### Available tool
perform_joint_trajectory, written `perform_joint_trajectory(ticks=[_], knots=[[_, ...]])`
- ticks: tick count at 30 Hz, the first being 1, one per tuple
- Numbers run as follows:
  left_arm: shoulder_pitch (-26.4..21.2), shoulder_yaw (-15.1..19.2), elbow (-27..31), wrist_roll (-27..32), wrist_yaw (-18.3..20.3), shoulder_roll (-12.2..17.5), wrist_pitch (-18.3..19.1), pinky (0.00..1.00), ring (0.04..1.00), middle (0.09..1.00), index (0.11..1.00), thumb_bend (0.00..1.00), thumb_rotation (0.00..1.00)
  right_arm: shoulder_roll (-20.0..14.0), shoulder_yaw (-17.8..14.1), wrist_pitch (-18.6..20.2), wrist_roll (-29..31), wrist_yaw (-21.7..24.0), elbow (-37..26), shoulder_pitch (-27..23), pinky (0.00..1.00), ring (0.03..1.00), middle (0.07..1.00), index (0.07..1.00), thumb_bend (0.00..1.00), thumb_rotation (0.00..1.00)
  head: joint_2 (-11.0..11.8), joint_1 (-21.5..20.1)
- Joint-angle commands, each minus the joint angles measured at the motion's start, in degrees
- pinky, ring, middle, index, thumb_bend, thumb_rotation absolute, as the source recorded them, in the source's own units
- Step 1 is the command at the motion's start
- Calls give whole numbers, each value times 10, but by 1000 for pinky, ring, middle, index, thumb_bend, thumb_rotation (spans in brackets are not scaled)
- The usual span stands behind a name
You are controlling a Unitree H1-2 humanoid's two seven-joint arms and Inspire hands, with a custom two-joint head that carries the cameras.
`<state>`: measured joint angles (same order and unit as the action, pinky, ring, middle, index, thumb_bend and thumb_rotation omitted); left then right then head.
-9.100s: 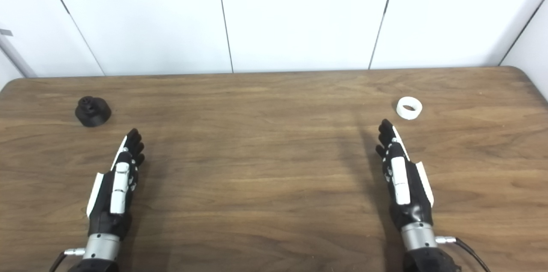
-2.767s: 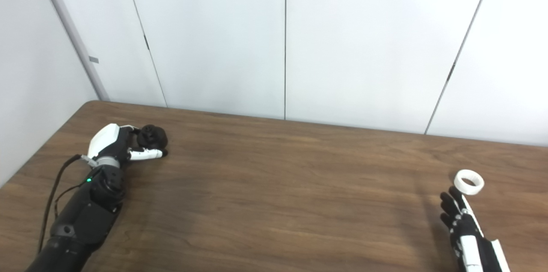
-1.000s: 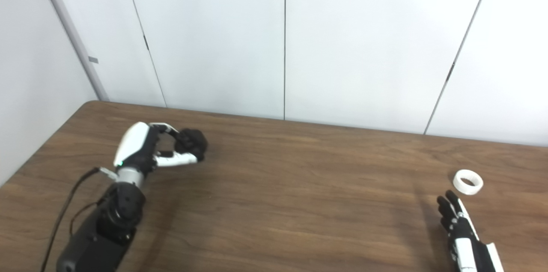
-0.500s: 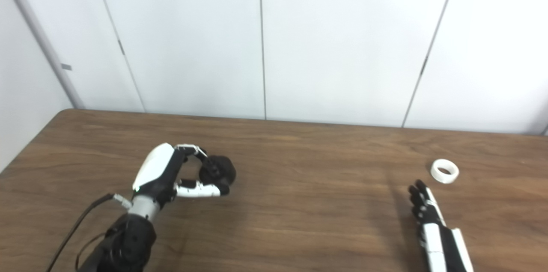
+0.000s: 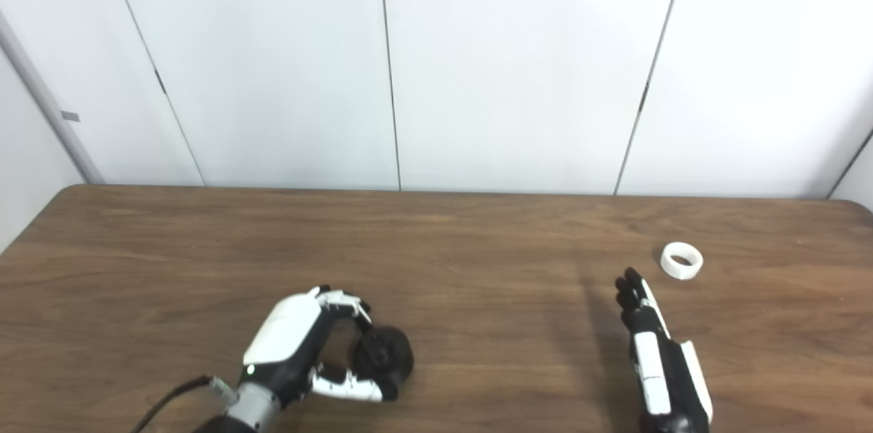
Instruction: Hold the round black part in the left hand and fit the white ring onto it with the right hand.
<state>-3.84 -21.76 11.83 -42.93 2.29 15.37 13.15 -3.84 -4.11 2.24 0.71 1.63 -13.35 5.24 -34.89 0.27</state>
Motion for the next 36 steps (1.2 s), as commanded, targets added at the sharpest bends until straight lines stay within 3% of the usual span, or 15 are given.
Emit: perform_joint_trajectory(ticks=[1,13,19,22,27,31,36], knots=[[0,-1,2,-12,-15,2,-31,981,859,769,487,518,44,2,1,-1,-5,-6,-28,-11,998,972,959,968,604,1000,-2,-1],[47,-10,-16,-37,-28,7,-98,961,853,773,487,517,43,2,4,32,-12,-8,-77,-7,1000,978,966,982,595,1000,-21,-20],[64,-15,-23,-46,-31,6,-115,953,851,770,487,518,43,1,-1,51,-4,-8,-97,-3,1000,972,963,976,590,1000,-36,-32],[67,-15,-28,-48,-36,4,-121,941,850,769,486,518,43,-7,-4,58,-5,-4,-103,-2,1000,968,961,977,540,979,-41,-36],[72,-17,-34,-54,-38,-3,-120,950,861,783,487,518,43,-20,-12,71,2,-3,-106,-12,970,968,958,957,586,717,-49,-47],[74,-18,-39,-54,-38,-6,-119,956,866,790,487,518,44,-36,-15,94,-57,-19,-113,-26,874,935,937,891,596,655,-54,-65],[75,-16,-38,-51,-33,-6,-115,984,879,796,487,518,44,-56,-23,124,-106,-30,-112,-55,895,923,908,847,629,616,-56,-80]])
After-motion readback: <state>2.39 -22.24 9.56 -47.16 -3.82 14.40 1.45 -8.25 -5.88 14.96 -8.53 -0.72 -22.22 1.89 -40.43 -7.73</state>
